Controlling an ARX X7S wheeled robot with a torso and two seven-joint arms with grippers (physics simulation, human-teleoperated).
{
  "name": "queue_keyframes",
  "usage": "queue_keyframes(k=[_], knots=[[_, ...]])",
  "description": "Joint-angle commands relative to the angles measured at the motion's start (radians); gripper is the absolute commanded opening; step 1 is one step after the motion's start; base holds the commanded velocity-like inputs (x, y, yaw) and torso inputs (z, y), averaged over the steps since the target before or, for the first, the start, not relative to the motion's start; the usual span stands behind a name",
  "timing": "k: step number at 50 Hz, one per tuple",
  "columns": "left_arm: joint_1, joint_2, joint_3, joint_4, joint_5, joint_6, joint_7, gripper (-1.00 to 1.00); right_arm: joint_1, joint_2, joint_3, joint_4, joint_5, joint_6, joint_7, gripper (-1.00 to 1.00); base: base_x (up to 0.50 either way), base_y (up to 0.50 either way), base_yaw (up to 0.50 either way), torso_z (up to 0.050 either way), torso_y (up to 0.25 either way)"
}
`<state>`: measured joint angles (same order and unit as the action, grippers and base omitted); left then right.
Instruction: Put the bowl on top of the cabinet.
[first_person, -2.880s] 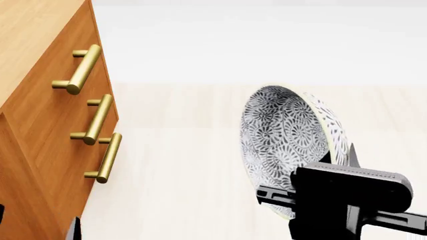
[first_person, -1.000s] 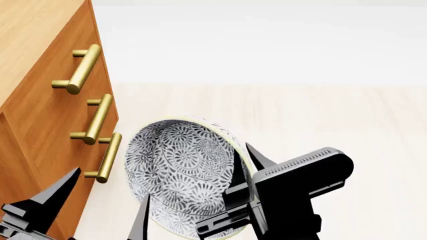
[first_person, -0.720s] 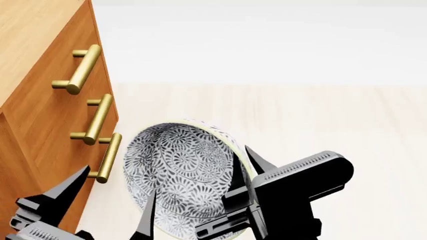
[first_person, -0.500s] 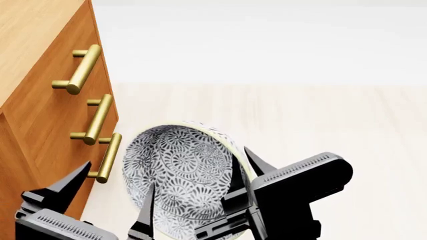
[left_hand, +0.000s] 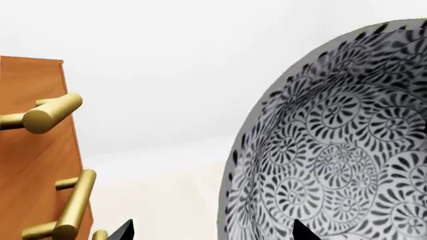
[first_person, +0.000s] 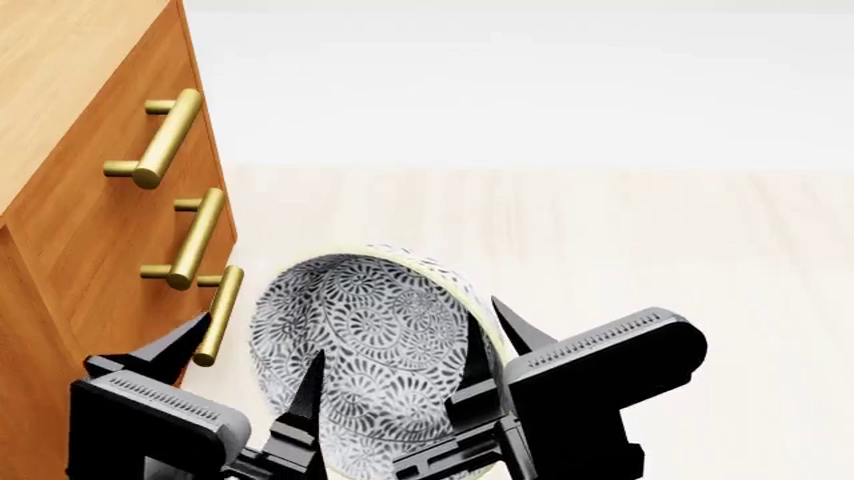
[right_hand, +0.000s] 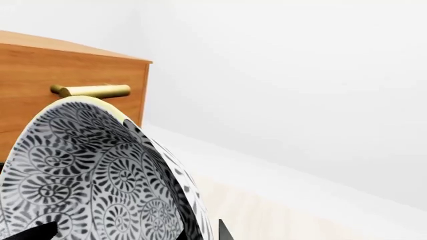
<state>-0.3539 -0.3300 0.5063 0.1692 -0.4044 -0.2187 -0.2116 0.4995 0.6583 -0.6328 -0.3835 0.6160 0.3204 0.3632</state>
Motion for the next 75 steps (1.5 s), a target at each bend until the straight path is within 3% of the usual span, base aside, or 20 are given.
queue_keyframes(k=[1, 18, 19, 57, 58, 75], knots=[[-0.030, 0.021, 0.002, -0.084, -0.025, 0.014, 0.040, 1.00, -0.001, 0.001, 0.009, 0.002, -0.019, -0.009, -0.002, -1.00, 0.00, 0.00, 0.00, 0.000, 0.000], [-0.033, 0.028, 0.005, -0.123, -0.030, 0.032, 0.048, 1.00, -0.008, 0.003, 0.008, 0.007, -0.022, -0.017, -0.002, -1.00, 0.00, 0.00, 0.00, 0.000, 0.001], [-0.032, 0.029, 0.001, -0.123, -0.028, 0.032, 0.039, -1.00, -0.008, 0.003, 0.008, 0.007, -0.022, -0.018, -0.002, -1.00, 0.00, 0.00, 0.00, 0.000, 0.000], [-0.022, 0.016, -0.004, -0.112, -0.061, 0.034, 0.041, -1.00, 0.006, -0.002, 0.017, 0.003, -0.006, 0.013, 0.026, -1.00, 0.00, 0.00, 0.00, 0.000, 0.000], [-0.022, 0.015, -0.003, -0.107, -0.062, 0.034, 0.041, -1.00, 0.007, -0.001, 0.020, 0.004, 0.001, 0.013, 0.023, 1.00, 0.00, 0.00, 0.00, 0.000, 0.000], [-0.021, 0.021, 0.000, -0.139, -0.068, 0.054, 0.053, -1.00, -0.005, 0.006, 0.025, 0.010, 0.006, 0.008, 0.026, 1.00, 0.00, 0.00, 0.00, 0.000, 0.001]])
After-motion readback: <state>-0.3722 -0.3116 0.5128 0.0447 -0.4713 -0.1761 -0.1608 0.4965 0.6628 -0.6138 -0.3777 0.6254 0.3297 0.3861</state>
